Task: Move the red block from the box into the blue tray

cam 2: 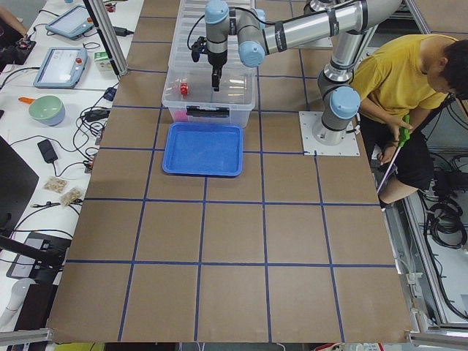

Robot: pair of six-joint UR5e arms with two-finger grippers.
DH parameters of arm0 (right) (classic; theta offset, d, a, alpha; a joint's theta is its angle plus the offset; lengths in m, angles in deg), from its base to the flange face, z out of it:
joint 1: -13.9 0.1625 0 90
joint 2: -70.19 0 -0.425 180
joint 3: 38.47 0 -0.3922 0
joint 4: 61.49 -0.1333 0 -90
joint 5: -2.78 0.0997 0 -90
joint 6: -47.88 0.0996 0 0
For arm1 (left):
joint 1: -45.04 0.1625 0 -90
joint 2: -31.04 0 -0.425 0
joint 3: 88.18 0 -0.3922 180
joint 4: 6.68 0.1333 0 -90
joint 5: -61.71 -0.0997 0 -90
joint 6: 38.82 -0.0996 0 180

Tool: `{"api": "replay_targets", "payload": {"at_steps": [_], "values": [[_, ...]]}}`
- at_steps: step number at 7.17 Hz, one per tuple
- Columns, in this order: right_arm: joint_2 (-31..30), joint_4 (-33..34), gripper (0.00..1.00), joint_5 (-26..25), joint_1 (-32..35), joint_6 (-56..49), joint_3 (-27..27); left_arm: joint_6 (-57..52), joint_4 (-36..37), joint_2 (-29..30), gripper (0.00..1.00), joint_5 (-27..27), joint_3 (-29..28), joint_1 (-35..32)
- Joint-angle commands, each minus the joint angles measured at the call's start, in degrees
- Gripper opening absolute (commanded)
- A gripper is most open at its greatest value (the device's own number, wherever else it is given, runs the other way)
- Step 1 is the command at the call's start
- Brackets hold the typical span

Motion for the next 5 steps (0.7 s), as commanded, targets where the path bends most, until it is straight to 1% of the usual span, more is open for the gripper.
{"api": "replay_targets", "payload": {"at_steps": [1,3,5], "values": [[0.2,-0.36,1.0,-0.08,-0.01,-0.67,-0.03,0.16,1.79,1.13,1.0,-0.08,1.66,-1.46],[-0.16,-0.1,1.0,1.06,0.51,-0.06,-0.12,-0.1,2.57,3.06,1.0,-0.08,1.66,-1.65],[-0.42,-0.53,1.0,1.24,1.39,0.03,-0.12,-0.01,5.46,5.69,1.0,-0.08,1.74,-1.56]]}}
